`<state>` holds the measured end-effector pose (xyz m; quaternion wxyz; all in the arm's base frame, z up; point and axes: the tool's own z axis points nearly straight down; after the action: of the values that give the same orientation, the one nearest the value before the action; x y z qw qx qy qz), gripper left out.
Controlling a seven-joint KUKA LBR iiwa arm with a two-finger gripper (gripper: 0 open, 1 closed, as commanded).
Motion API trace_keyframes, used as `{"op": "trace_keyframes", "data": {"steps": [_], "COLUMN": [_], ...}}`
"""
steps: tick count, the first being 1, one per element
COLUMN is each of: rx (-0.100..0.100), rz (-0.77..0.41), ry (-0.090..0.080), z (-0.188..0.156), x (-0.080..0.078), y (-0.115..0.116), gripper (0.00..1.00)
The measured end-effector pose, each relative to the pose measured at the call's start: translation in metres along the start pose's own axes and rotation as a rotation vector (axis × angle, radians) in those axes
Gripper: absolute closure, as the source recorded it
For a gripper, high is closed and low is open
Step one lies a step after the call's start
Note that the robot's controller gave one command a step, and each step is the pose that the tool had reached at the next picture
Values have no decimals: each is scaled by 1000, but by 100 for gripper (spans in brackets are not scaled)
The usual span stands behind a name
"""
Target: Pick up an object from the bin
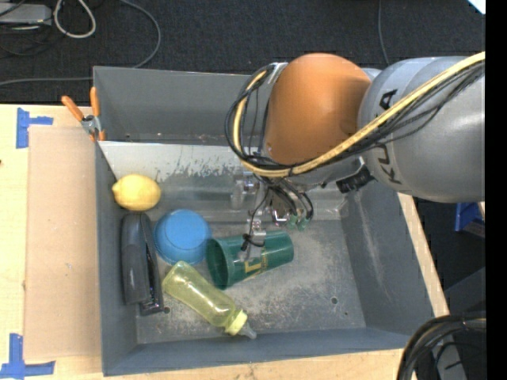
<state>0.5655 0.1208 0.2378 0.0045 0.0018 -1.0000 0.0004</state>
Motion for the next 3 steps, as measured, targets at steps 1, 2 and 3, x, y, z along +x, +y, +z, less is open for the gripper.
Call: {"op": "trace_keyframes", "data": {"steps": [1, 2, 3], "rx": [-1, -2, -2], "rz": [6, -56, -114], "ry": [-8, -10, -14], "z": [-5, 125, 90], "x": [-1, 14, 26], "y": [-1, -46, -49], "gripper": [0, 0, 0]}}
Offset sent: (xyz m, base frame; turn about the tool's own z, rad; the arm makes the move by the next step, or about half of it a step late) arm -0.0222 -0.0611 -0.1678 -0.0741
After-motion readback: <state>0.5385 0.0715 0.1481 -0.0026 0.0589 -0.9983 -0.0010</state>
